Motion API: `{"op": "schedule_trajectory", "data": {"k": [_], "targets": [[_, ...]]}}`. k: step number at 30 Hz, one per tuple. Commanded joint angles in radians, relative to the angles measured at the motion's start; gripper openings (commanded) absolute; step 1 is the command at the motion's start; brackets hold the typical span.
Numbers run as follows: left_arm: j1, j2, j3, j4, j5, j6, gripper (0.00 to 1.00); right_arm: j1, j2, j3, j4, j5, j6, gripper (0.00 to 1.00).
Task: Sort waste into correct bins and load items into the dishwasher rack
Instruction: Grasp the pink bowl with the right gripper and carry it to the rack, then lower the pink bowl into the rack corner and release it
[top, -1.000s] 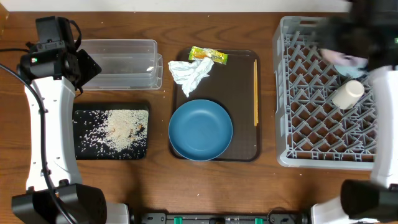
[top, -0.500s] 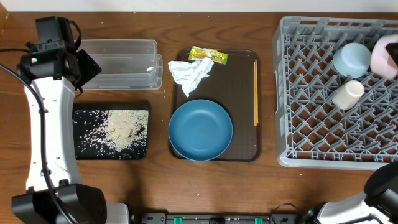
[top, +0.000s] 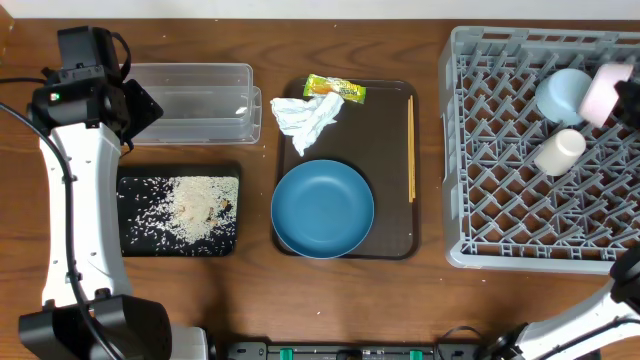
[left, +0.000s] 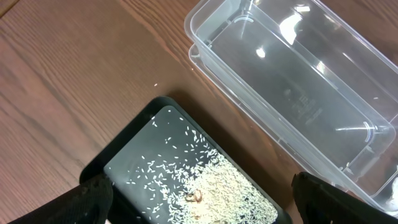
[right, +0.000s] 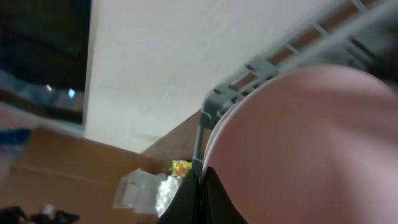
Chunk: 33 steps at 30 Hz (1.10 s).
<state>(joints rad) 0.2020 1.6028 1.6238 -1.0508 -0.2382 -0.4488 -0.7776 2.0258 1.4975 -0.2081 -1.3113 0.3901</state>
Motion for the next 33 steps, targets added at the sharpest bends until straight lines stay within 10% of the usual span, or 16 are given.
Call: {"op": "schedule_trajectory", "data": {"k": [1, 13, 29, 33], "targets": [[0.004, -0.002, 0.012, -0.004, -0.005, -0.006, 0.95, -0.024, 0.035, -0.003, 0.002, -0.047, 0.076, 0.01], [0.004, -0.002, 0.012, -0.004, -0.005, -0.006, 0.95, -0.125, 0.031, -0.003, -0.215, 0.037, 0.074, 0.07], [0.004, -0.002, 0.012, -0.004, -0.005, -0.006, 0.95, -0.11, -0.475, -0.003, -0.542, 0.497, -0.028, 0.68], [0.004, -0.002, 0.012, -0.004, -0.005, -0.006, 0.95, -0.051, -0.568, -0.003, -0.519, 0.672, -0.019, 0.67]]}}
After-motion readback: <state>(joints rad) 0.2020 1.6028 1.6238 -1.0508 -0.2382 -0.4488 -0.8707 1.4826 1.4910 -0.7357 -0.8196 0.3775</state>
